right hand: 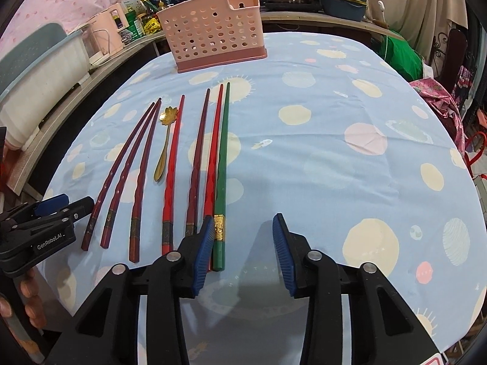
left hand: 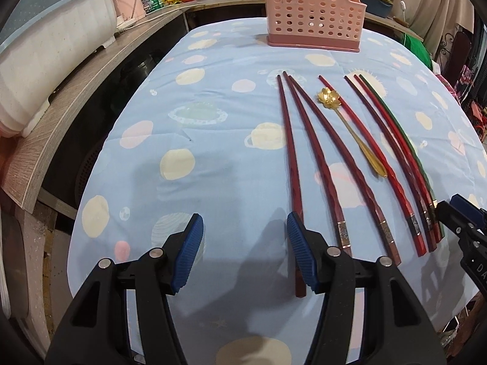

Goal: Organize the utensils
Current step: 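Lower the right tool and close it on the second green chopstick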

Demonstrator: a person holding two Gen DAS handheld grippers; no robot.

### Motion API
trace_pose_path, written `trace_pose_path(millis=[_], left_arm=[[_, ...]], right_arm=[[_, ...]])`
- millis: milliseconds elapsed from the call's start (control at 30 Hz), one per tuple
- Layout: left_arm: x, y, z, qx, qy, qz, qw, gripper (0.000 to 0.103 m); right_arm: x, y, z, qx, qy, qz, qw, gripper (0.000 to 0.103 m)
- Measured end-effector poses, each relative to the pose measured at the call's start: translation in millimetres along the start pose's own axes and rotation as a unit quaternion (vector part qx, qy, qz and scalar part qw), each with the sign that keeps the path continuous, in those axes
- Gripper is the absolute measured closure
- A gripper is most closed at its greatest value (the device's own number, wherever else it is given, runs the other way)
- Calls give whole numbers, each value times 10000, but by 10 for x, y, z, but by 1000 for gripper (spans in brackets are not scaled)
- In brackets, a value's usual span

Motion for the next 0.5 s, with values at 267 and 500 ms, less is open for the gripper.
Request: trace_pose_path(millis=[267, 500], left_arm=[[26, 9, -40, 3, 18, 17, 10000, 48], [25, 7, -36, -16, 29, -1, 10000, 48]], right_arm=[[8, 59, -35, -207, 13, -106, 9997, 70], [10, 108, -65, -499, -24, -293, 9983, 77]])
Point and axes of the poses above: each gripper's, at about its wrist camera, not at the fingertips, and x roughly the way its jaws point, y to its left, z to its top, the point moved 10 cm from there along x, roughly the way its jaws point, and after that the axes turned 10 degrees about z, right-handed, at the moved point
